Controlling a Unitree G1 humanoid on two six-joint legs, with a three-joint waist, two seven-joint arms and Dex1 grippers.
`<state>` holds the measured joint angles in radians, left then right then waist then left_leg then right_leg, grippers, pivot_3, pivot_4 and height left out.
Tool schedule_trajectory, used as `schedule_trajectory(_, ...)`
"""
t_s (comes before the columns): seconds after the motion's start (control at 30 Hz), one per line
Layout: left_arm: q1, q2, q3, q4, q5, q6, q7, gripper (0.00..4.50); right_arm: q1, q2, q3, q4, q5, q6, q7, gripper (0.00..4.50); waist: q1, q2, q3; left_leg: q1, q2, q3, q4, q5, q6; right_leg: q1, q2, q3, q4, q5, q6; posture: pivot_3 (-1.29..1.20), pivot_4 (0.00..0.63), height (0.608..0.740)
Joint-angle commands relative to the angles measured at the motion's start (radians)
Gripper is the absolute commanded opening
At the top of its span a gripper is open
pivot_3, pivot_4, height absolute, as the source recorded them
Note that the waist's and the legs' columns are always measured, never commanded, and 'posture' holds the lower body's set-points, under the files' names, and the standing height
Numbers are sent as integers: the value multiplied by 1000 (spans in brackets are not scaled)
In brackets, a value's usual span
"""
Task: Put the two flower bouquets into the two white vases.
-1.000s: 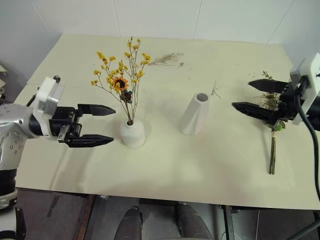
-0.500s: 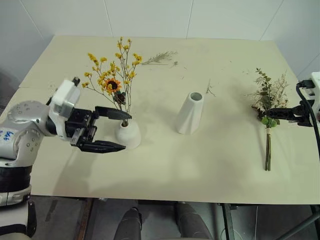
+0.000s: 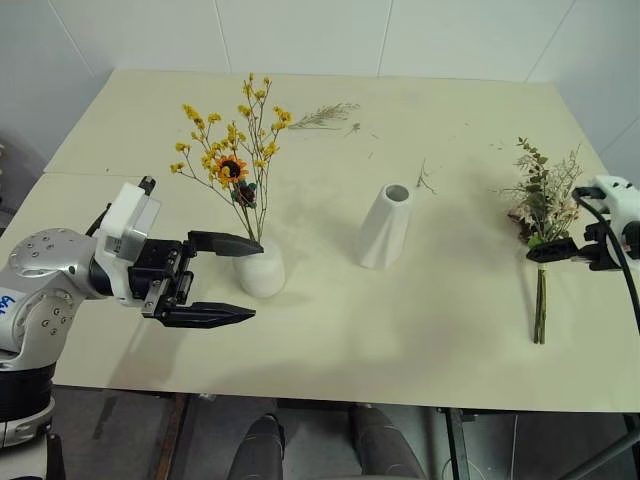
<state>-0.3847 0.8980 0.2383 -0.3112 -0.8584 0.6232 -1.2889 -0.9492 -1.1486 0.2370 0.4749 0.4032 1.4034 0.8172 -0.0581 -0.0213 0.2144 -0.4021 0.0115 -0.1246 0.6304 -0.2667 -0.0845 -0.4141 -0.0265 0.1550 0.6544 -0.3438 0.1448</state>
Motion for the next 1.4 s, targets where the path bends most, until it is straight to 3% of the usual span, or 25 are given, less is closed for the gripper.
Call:
schedule_trajectory(0.03, 11, 15, 44, -43, -31, 5, 16, 4479, -2, -13, 12, -5, -26, 14, 27, 4500, 0, 0, 0, 0, 0, 0, 0, 0, 0, 0, 0, 0, 0, 0, 0, 0, 150, 740)
schedule_trajectory(0.2, 17, 9, 50, -60, -38, 9, 32, 4479, 48, -9, 22, -88, 4, 92, 51, 4500, 0, 0, 0, 0, 0, 0, 0, 0, 0, 0, 0, 0, 0, 0, 0, 0, 150, 740)
schedule_trajectory(0.3, 12, 8, 47, -55, -38, 5, 35, 4500, 73, 1, 17, -121, 12, 119, 48, 3889, -1, 0, 0, 0, 0, 0, 0, 0, 0, 0, 0, 0, 1, 0, 0, 0, 150, 740)
schedule_trajectory(0.7, -19, 8, 24, -34, -23, -7, 23, 4500, 130, 42, -14, -104, -5, 81, 25, 5, -1, 0, 0, 0, 0, 0, 1, 0, 0, 0, 0, 0, 1, 0, 0, 0, 150, 740)
schedule_trajectory(0.8, -28, 5, 18, -24, -15, -14, 19, 4500, 143, 49, -38, -101, -10, 58, 13, 5, -1, 0, 0, 0, 0, 0, 2, 0, 0, 1, 0, 0, 1, 0, 0, 0, 150, 740)
schedule_trajectory(0.93, -37, 2, 11, -6, 1, -29, 12, 4500, 201, 84, -198, -159, 17, -117, 9, 5, -2, -1, 0, 1, 0, 0, 3, 0, 0, 2, 0, 0, 2, 1, 1, 0, 150, 740)
schedule_trajectory(1.1, -54, 5, 12, 51, 30, -56, 10, 4500, 252, 266, -566, -375, 132, -415, -57, 5, -9, 0, 0, 1, 0, 0, 3, 0, 0, 1, 1, 0, 5, 1, 1, 0, 150, 740)
schedule_trajectory(1.23, -71, 6, 6, 106, 57, -80, -2, 4500, 255, 419, -687, -528, 181, -540, -161, 5, -8, 0, 0, 2, 1, -1, 2, 0, 1, 2, 1, -1, 5, 1, 1, 0, 150, 740)
schedule_trajectory(1.4, -105, -3, -11, 164, 86, -107, -9, 4500, 183, 560, -738, -650, 293, -629, -234, 5, -4, 0, 0, 1, 0, -1, 2, 1, 0, 1, 0, -1, 5, 1, 1, 0, 150, 740)
